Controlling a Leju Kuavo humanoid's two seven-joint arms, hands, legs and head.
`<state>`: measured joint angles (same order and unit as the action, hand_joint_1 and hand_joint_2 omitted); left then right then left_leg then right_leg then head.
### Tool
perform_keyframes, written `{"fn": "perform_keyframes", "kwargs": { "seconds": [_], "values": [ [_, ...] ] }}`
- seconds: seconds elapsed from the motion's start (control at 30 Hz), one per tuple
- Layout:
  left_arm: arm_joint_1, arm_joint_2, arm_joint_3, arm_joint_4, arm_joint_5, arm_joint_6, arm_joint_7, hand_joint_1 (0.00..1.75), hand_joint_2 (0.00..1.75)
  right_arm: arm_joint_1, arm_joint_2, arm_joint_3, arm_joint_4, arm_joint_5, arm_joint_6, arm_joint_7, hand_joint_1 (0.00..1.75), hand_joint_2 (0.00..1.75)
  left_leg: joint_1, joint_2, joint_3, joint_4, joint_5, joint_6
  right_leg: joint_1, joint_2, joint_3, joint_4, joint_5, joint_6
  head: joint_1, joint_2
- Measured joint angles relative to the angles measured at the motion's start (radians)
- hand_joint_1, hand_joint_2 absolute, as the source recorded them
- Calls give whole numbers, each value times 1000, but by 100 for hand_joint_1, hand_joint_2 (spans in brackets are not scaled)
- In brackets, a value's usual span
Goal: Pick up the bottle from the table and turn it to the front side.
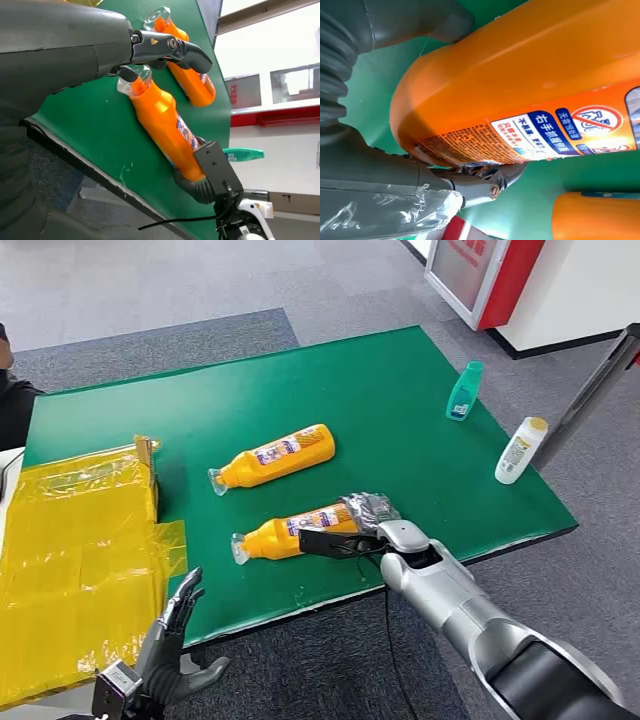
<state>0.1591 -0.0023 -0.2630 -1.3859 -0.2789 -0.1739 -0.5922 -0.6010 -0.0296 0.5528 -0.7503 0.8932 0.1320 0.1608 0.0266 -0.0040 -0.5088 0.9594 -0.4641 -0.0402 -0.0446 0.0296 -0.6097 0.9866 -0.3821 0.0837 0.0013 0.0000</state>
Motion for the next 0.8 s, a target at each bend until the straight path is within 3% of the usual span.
{"fn": "perform_keyframes", "kwargs": {
  "seconds": [0.2, 0.3, 0.43, 0.6, 0.8],
  "values": [
    [3, 0, 4, -4, 0, 3, 1, 0, 175, 22, -9, 0, -39, -4, -13, 0, 175, 175, 0, 0, 0, 0, 0, 0, 0, 0, 0, 0, 0, 0, 0, 0],
    [15, -3, 15, -19, 4, 13, 1, 0, 175, 78, -24, -7, -126, -13, -37, -1, 175, 175, 0, 0, 0, 0, 0, 0, 0, 0, 0, 0, 0, 0, 0, 0],
    [52, -31, 69, -66, 64, 36, 2, 0, 175, 223, -51, -42, -360, -28, -102, -3, 175, 175, 0, 0, -1, 0, -1, 0, 0, 0, -1, 0, -1, 0, 0, 0],
    [100, -105, 203, -124, 132, 5, 4, 0, 175, 445, -60, -128, -667, -121, -196, -61, 175, 175, 0, -1, -3, 0, -3, 0, 0, 0, -2, 0, -3, 0, 0, 0],
    [115, -173, 308, -145, 153, -70, 29, 0, 175, 605, -46, -185, -871, -250, -238, -153, 175, 175, 0, 0, -3, 0, -4, 1, 0, 0, 0, 0, -3, -1, 0, 0]
  ]
}}
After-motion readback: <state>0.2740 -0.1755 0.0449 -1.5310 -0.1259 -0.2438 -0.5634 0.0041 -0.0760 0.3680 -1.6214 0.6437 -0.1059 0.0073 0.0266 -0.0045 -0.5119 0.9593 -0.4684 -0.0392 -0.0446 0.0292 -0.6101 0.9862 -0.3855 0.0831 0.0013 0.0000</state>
